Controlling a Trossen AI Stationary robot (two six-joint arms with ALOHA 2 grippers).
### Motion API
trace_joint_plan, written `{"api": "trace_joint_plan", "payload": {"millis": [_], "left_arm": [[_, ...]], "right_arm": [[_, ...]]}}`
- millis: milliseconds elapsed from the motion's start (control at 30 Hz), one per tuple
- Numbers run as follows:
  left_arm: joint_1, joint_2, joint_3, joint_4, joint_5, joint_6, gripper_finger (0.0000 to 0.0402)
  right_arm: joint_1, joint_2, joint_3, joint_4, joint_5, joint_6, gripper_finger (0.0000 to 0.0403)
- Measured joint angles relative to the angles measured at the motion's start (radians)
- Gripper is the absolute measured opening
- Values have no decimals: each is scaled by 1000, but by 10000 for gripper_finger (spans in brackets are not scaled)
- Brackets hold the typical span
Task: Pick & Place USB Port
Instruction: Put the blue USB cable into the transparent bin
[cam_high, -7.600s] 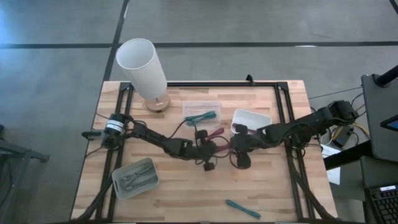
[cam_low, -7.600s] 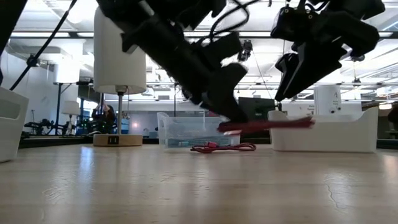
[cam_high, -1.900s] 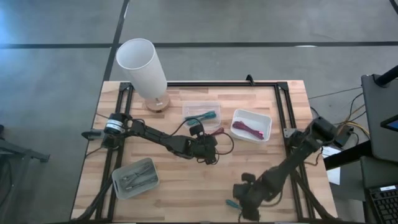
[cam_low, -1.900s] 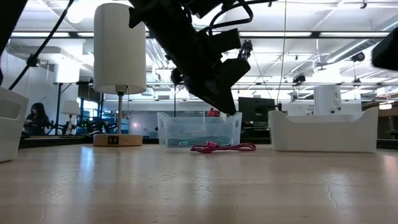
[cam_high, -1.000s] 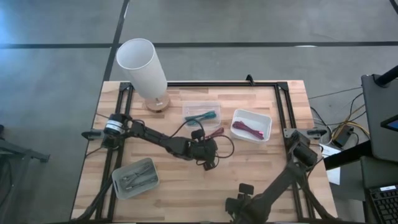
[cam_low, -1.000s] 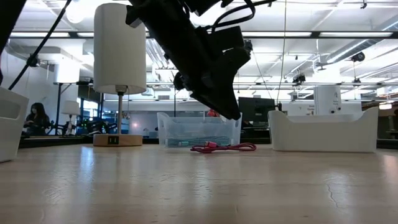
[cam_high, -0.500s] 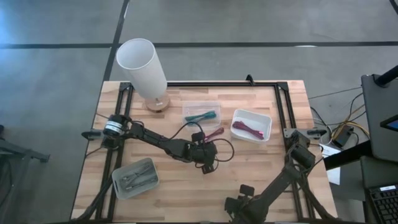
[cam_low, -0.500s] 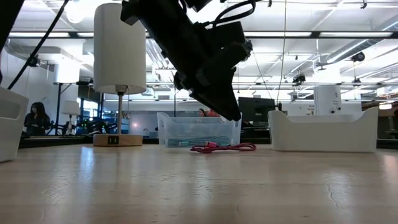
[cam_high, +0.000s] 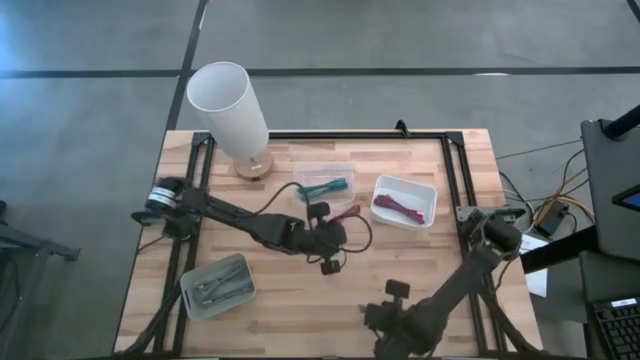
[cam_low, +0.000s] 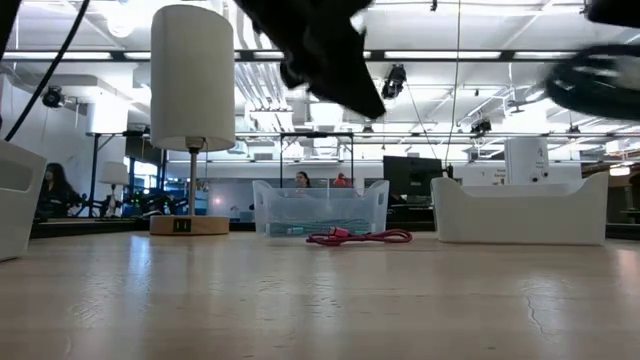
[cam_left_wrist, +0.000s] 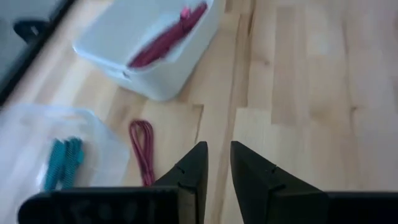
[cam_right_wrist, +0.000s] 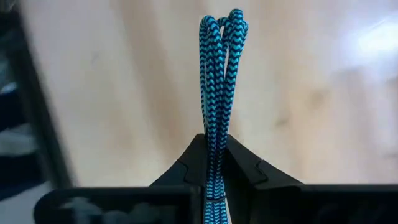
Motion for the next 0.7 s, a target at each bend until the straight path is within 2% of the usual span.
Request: {"api": "trace_joint_plan", "payload": {"millis": [133,300,400,533,700], "left_arm": [[0,-55,0,-3,-2,10,71],[-4,-123,-1,-26,-29,30,69],[-16,-165,-8,-45,-37,39,68],[-36,-216,-33,-45,-61,35,68],[-76,-267,-87,-43,-107,-15,68]], "right_arm": [[-26,-121,-98,15,115,-38,24],[-65,-308,-341,161,229,-41,24],[-90,-447,-513,385,265,-125,24],[-135,-589,-746,776,280,-287,24],[-193,-683,-959,1216,280,-467,24]]}}
